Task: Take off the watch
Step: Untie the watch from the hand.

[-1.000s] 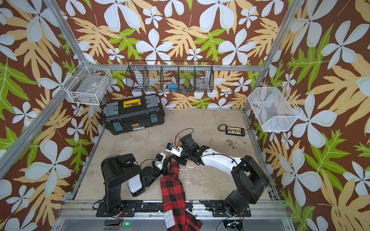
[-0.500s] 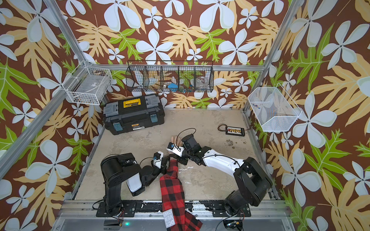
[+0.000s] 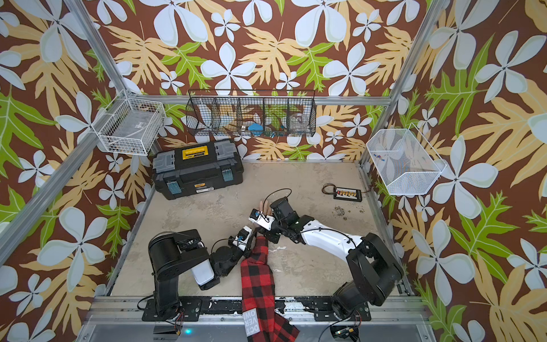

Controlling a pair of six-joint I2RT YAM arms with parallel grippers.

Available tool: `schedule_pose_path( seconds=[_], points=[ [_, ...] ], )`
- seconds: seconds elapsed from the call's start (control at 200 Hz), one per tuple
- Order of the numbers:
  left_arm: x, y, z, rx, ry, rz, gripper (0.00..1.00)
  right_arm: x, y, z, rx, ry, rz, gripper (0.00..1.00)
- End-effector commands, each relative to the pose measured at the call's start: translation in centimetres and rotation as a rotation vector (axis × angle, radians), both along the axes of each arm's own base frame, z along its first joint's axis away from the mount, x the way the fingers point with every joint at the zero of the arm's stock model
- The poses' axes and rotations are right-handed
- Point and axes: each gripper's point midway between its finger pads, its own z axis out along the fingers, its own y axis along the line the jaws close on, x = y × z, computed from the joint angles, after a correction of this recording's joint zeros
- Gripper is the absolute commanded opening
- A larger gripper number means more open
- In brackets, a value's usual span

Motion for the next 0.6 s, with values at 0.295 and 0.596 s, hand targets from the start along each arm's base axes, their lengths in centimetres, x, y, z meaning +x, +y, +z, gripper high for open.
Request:
schedule_pose_path(
  seconds=[0.295,0.596],
  points=[
    [-1.1,-0.6,0.8,0.067,-0.092,-0.077,0.27,0.0,0.6,0.9,0.031,0.001,0.002,0.09],
    [-1.3,-1.4,1.5,0.049,-0.119,-0.111,0.27,-0.5,0.8,1.3,0.052,0.015,0.025,0.09]
  ],
)
